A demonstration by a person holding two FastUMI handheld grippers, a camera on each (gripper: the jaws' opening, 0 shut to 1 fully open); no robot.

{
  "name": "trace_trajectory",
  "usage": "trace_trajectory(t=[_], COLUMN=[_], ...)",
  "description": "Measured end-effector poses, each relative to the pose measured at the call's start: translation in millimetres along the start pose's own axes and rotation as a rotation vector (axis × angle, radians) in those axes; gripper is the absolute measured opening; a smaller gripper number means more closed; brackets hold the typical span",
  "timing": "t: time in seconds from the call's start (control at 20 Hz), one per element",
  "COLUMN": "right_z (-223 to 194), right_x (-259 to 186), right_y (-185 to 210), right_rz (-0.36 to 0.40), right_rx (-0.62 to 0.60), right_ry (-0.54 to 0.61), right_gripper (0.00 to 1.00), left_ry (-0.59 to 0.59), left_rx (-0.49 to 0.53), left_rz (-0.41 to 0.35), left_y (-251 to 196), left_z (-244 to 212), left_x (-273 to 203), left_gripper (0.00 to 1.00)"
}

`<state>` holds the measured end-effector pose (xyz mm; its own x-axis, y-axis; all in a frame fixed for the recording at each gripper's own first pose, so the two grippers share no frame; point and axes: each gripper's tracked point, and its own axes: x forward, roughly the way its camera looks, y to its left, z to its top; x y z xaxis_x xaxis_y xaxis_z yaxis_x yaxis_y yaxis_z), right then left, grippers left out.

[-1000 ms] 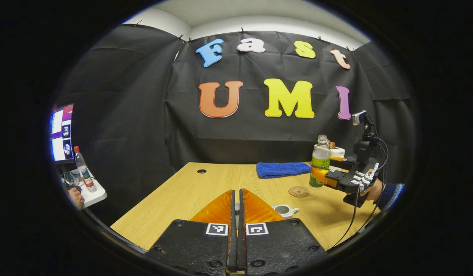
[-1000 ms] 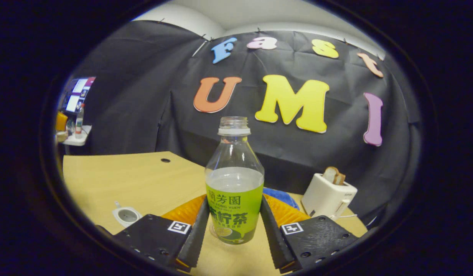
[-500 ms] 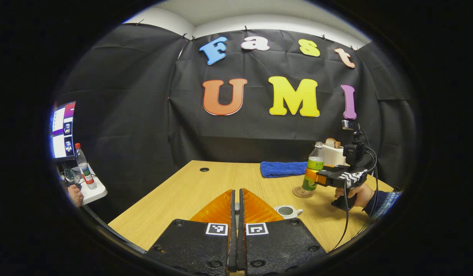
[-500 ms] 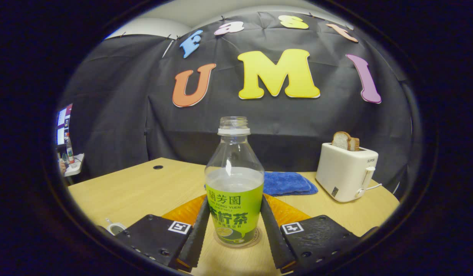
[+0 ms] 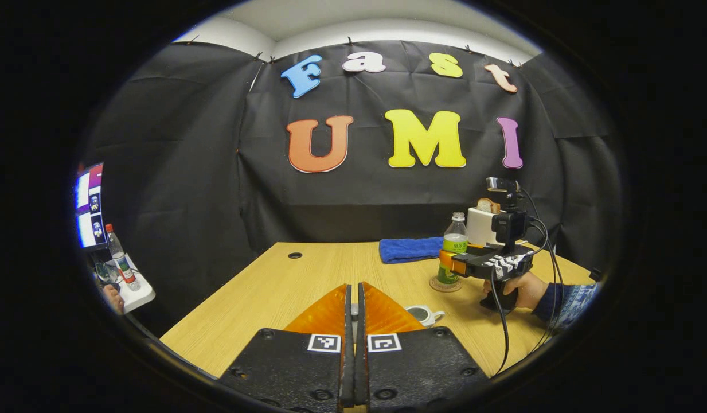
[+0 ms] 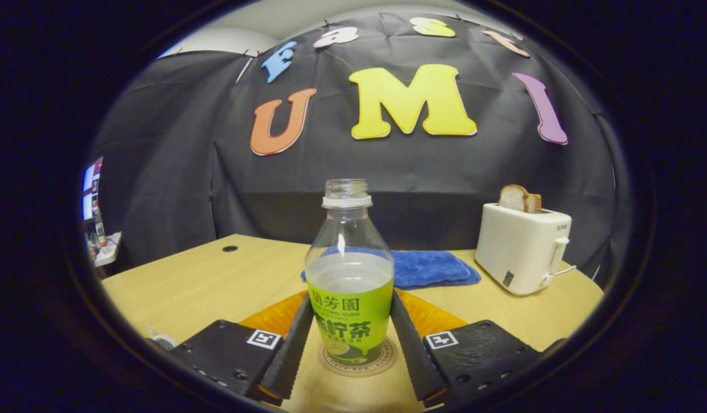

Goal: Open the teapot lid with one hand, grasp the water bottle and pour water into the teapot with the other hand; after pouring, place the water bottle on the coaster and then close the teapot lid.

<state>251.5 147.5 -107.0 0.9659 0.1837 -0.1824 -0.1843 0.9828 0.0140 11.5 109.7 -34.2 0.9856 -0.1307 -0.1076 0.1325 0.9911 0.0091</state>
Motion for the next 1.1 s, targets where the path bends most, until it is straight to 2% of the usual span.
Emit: trace_trajectory(t=[0.1, 0.2, 0.35, 0.7, 0.8, 0.95, 1.1], right_z=[3.1, 2.2, 0.3, 0.0, -0.4, 1.4, 11.7], right_x=[-10.8, -28.8, -65.4, -158.1, -182.2, -212.4, -232.9], right_y=[-1.1, -0.1, 2.0, -30.6, -43.4, -65.2, -89.0], right_rz=[-0.003, 0.006, 0.022, -0.054, -0.078, -0.099, -0.114], right_rx=[-0.006, -0.019, -0.033, -0.169, -0.165, -0.125, -0.073], right_ry=[-0.001, 0.013, 0.008, -0.069, -0.074, -0.086, -0.141], right_gripper=[0.89, 0.93, 0.94, 0.95, 0.95, 0.97, 0.95], left_ry=[0.0, -0.016, -0.035, -0.073, -0.056, -0.024, -0.048], left_rx=[-0.013, -0.024, -0.048, -0.067, -0.073, -0.017, -0.019], left_rz=[-0.003, -0.012, -0.032, -0.007, -0.008, 0.019, -0.002], left_y=[-1.2, -6.1, -14.9, -21.9, -26.6, -28.1, -44.3], left_z=[-0.8, 2.7, 4.0, 6.1, -0.2, -12.6, -11.1], left_x=[2.3, 3.7, 9.3, 18.9, 24.4, 31.9, 35.8], left_gripper=[0.03, 0.03, 0.03, 0.03, 0.03, 0.03, 0.03])
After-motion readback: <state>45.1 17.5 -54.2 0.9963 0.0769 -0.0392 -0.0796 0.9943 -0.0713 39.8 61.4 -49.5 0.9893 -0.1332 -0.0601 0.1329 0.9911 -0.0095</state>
